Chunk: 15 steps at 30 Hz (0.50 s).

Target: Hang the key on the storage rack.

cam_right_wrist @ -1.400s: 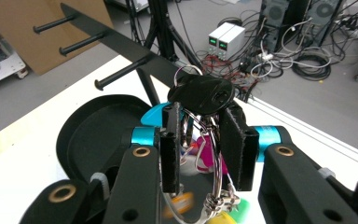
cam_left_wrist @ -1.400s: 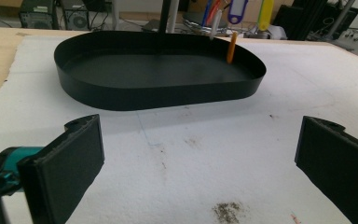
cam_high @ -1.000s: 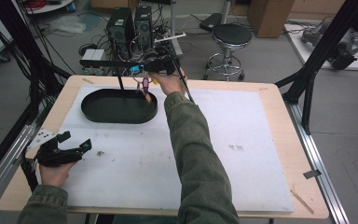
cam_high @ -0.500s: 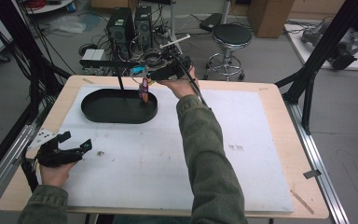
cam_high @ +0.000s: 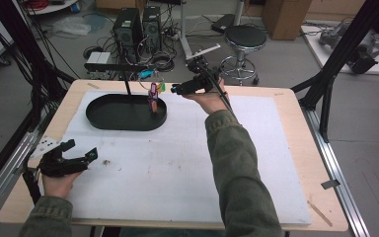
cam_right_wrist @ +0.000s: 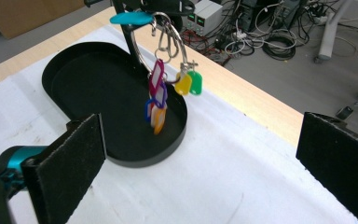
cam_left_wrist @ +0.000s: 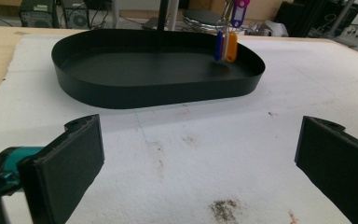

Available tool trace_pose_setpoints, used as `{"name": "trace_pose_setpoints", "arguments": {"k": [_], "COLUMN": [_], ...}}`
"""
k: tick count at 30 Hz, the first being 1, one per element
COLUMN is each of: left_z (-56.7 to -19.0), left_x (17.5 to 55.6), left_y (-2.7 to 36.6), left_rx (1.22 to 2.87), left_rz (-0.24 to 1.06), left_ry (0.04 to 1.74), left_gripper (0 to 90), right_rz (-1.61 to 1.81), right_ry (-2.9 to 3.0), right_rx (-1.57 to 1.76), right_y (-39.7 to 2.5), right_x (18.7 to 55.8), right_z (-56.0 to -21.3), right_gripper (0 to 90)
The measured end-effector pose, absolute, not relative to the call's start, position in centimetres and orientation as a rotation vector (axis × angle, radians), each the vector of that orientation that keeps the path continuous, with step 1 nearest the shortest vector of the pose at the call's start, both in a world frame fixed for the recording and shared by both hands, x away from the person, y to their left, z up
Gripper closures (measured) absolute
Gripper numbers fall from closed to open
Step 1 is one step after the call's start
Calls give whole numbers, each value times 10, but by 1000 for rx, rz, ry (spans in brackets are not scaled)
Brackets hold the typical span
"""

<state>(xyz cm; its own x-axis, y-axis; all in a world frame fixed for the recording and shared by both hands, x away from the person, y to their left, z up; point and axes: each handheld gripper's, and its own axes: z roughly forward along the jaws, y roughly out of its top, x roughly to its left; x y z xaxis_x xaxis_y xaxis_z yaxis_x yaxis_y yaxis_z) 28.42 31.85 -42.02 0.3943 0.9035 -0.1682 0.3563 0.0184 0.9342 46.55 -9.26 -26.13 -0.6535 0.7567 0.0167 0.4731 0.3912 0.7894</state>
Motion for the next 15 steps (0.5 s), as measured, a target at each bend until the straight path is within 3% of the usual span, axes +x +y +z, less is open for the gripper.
{"name": "trace_pose_setpoints", "arguments": {"k": [15], "left_z": [-420], "left_x": [284], "left_y": [317], "left_rx": [1564], "left_rz": [621], "left_ry": [1163], "left_gripper": [17], "right_rz": [1155], "right_ry": [2247], "right_rx": [1119], "right_y": [-143], "right_x": [439], "right_z": [-265], "right_gripper": [5]}}
